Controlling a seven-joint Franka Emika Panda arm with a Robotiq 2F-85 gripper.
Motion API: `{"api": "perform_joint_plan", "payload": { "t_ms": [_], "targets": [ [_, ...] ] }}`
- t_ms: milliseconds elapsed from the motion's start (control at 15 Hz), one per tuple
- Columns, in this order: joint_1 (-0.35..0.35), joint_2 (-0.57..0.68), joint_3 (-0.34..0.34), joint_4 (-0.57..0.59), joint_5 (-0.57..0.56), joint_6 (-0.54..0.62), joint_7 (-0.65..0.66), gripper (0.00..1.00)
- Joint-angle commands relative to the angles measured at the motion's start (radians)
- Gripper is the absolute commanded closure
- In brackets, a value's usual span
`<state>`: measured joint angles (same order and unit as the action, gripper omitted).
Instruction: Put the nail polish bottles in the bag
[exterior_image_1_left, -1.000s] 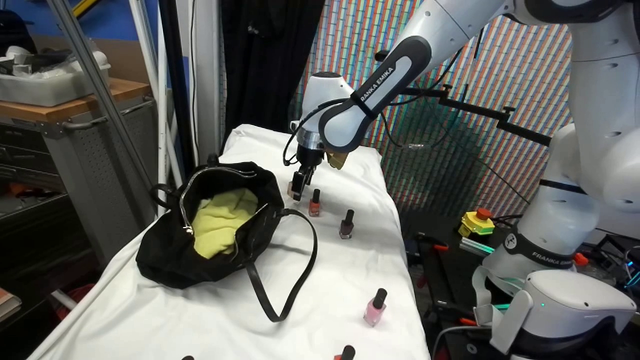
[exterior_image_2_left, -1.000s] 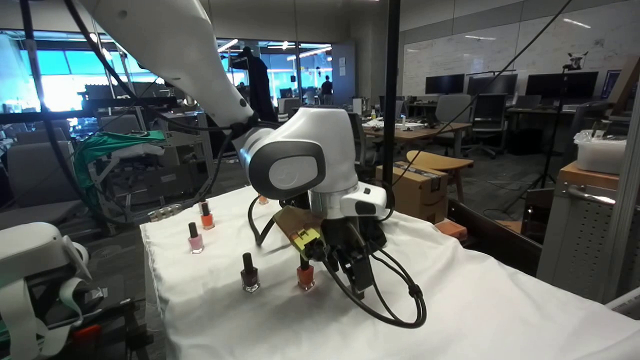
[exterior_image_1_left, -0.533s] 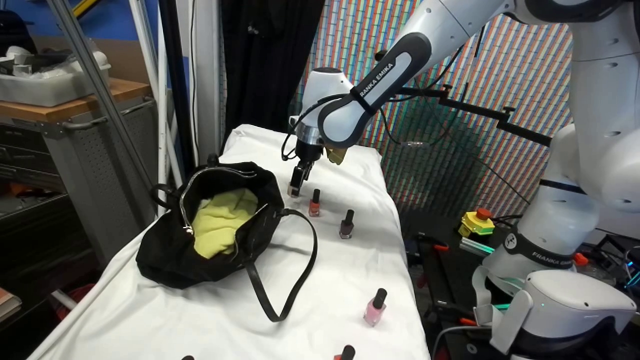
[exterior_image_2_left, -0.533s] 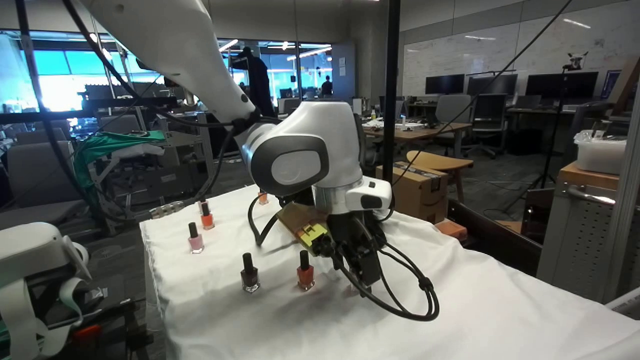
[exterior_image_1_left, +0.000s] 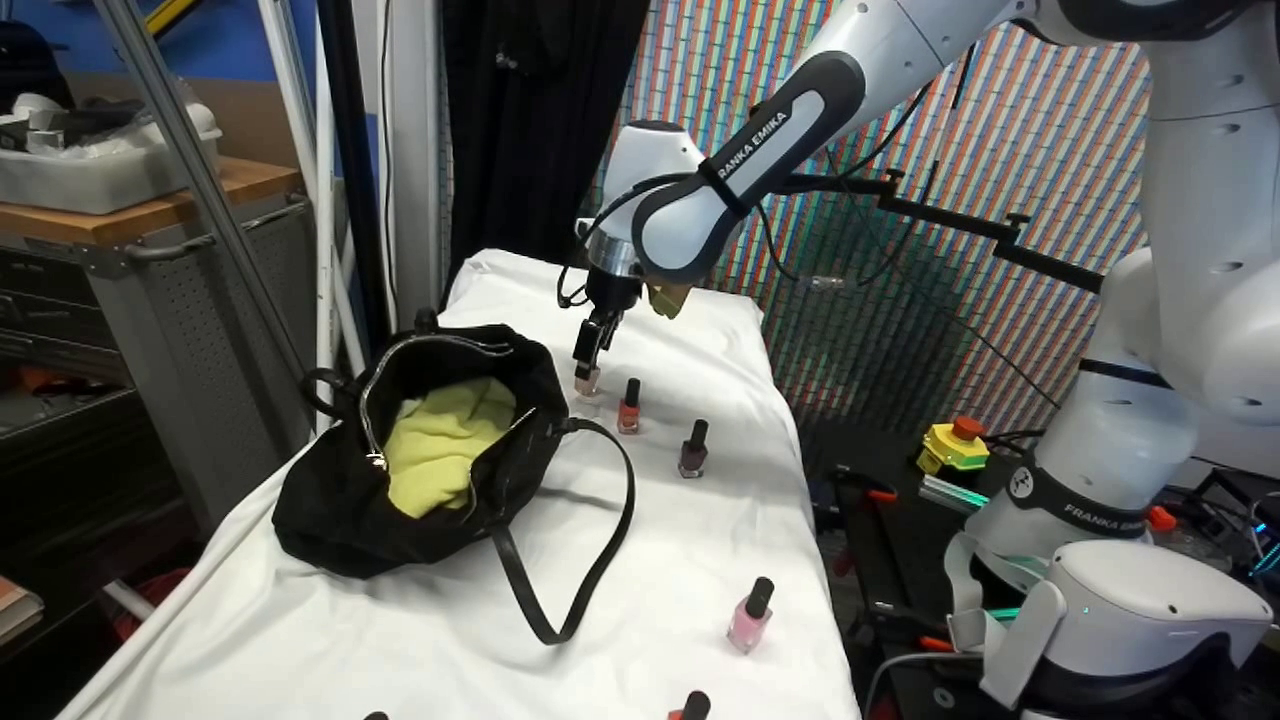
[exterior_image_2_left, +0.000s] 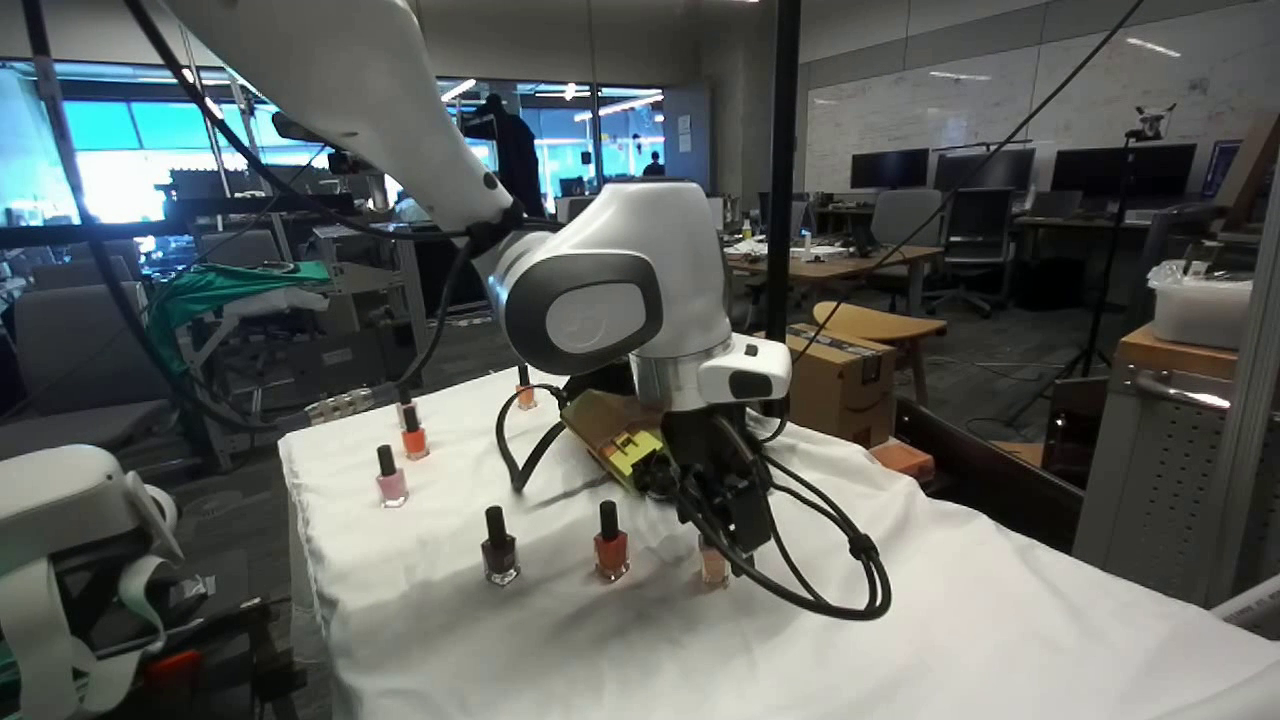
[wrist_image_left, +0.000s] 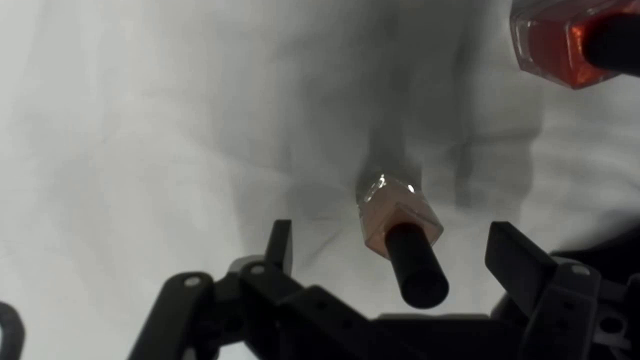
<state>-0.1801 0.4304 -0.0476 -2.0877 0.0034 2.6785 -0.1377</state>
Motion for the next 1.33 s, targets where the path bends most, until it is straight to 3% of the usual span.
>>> {"api": "perform_joint_plan", "payload": {
  "t_ms": [0, 733, 1267],
  "targets": [
    [0.002, 0.033, 0.002, 0.056, 0.039, -0.002, 0.026, 0.00],
    [-0.009, 0.122, 0.014, 0.129, 0.070, -0.056, 0.041, 0.00],
    [-0.005, 0.113, 0.008, 0.137, 0.070, -0.091, 0.043, 0.00]
  ]
}}
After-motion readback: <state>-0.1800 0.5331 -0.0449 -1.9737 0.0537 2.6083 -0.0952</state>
